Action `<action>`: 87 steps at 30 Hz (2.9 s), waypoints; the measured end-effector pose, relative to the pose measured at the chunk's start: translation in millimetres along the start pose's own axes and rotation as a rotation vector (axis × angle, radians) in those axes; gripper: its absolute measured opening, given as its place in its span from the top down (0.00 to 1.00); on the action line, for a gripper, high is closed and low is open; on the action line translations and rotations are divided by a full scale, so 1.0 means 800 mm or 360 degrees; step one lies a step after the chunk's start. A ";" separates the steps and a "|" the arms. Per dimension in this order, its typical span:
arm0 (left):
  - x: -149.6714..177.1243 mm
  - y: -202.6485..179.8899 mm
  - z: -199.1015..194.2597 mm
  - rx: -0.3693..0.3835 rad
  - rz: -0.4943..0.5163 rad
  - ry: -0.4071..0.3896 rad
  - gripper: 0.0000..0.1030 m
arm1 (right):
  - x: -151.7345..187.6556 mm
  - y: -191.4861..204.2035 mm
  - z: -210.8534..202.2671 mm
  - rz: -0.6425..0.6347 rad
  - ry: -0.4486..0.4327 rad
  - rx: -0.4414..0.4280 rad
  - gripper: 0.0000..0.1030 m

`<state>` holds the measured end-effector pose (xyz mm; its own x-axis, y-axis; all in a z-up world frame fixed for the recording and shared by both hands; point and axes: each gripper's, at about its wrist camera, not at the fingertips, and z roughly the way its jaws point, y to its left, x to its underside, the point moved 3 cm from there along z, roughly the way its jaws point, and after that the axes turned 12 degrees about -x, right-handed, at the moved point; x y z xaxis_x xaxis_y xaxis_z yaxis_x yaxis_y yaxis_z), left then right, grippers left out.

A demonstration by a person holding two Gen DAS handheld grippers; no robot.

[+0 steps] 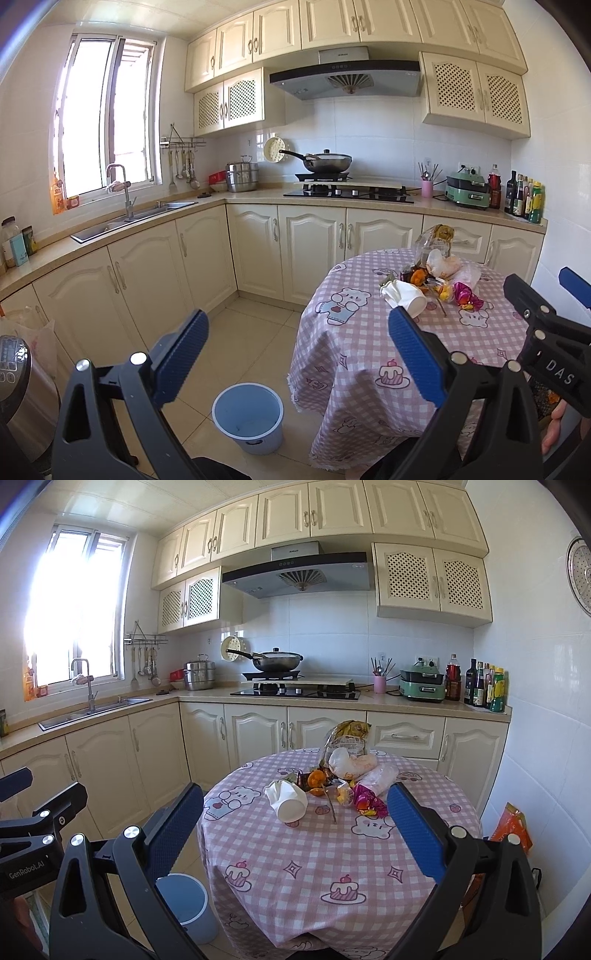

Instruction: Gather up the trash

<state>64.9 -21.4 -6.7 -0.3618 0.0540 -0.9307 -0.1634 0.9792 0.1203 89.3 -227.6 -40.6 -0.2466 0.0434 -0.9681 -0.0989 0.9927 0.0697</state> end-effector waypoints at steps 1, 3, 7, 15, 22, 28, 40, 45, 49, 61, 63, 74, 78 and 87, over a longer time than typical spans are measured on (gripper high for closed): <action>-0.002 -0.001 0.003 0.0003 -0.0002 0.0008 0.07 | -0.003 0.000 0.002 -0.0002 0.0005 0.0001 0.07; -0.007 -0.003 0.010 0.0008 0.0000 0.0022 0.07 | -0.008 -0.001 0.007 -0.0007 0.0012 0.0004 0.07; -0.015 -0.009 0.023 0.0013 0.0023 0.0038 0.07 | -0.019 -0.007 0.018 0.0002 0.0025 0.0008 0.07; -0.032 -0.022 0.054 0.0027 0.0036 0.0080 0.07 | -0.034 -0.015 0.043 0.0006 0.0061 0.0011 0.07; -0.038 -0.034 0.077 0.0035 0.0046 0.0118 0.07 | -0.036 -0.025 0.066 0.0008 0.0104 0.0013 0.07; -0.038 -0.054 0.100 0.0077 0.0067 0.0175 0.07 | -0.032 -0.041 0.085 0.0040 0.0144 0.0026 0.07; -0.014 -0.137 0.177 0.0290 0.0107 0.0393 0.07 | 0.012 -0.118 0.133 0.0179 0.0296 0.0171 0.07; -0.003 -0.190 0.216 0.0419 0.0113 0.0495 0.07 | 0.034 -0.167 0.154 0.0278 0.0352 0.0248 0.07; 0.005 -0.241 0.256 0.0431 0.0152 0.0568 0.07 | 0.050 -0.199 0.175 0.0329 0.0399 0.0294 0.07; 0.021 -0.309 0.345 0.0456 0.0161 0.0798 0.07 | 0.072 -0.257 0.245 0.0433 0.0555 0.0277 0.07; 0.022 -0.315 0.350 0.0483 0.0183 0.0791 0.10 | 0.071 -0.258 0.261 0.0430 0.0602 0.0226 0.07; 0.024 -0.317 0.345 0.0626 0.0212 0.0751 0.45 | 0.079 -0.257 0.299 0.0410 0.0769 0.0135 0.55; 0.019 -0.295 0.332 0.0656 0.0160 0.0708 0.46 | 0.080 -0.248 0.283 0.0408 0.0754 0.0154 0.57; 0.006 -0.200 0.298 0.0654 0.0039 0.0609 0.46 | 0.033 -0.173 0.228 0.0311 0.0550 0.0091 0.57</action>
<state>307.9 -131.2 -112.4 -0.6806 0.0776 -0.7285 0.1925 0.9784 -0.0756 272.0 -343.3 -119.9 -0.5661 0.2012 -0.7994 0.0335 0.9746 0.2216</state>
